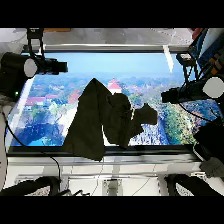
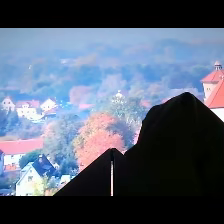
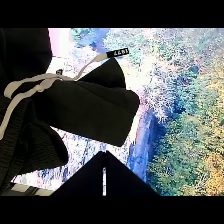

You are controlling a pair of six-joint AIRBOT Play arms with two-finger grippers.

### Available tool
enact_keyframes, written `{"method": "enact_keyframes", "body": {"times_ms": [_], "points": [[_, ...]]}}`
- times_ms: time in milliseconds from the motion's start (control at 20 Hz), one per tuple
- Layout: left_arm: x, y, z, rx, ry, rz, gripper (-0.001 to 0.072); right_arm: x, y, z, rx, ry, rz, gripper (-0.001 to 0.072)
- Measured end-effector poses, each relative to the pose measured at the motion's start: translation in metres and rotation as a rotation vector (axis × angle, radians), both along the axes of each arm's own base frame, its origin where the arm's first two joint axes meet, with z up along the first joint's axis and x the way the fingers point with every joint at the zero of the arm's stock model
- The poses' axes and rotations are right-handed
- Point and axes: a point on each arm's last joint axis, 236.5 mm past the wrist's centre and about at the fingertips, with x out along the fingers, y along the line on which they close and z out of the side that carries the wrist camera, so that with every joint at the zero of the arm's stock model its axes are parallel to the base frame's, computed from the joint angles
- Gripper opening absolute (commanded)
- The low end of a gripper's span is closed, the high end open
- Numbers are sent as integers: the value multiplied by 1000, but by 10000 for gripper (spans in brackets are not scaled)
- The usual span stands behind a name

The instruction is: Fold the clothes and pants, and hang the long-sleeved shirts on hangers.

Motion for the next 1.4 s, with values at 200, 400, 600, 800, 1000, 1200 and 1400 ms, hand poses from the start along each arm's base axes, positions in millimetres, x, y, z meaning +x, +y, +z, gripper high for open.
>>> {"method": "enact_keyframes", "body": {"times_ms": [200,400,600,800,1000,1200,1400], "points": [[0,0,0,0,0,0,21,0,0,0,0,0,0,34],[0,0,0,0,0,0,21,0,0,0,2,-2,0,34],[0,0,0,0,0,0,20,6,3,3,6,-29,16,32],[0,0,0,0,0,0,21,-26,8,-26,-12,88,108,33],[0,0,0,0,0,0,21,-88,52,-74,168,205,257,33],[0,0,0,0,-1,0,21,-129,98,-123,435,248,255,458],[0,0,0,0,0,0,21,-150,113,-177,600,321,100,502]]}}
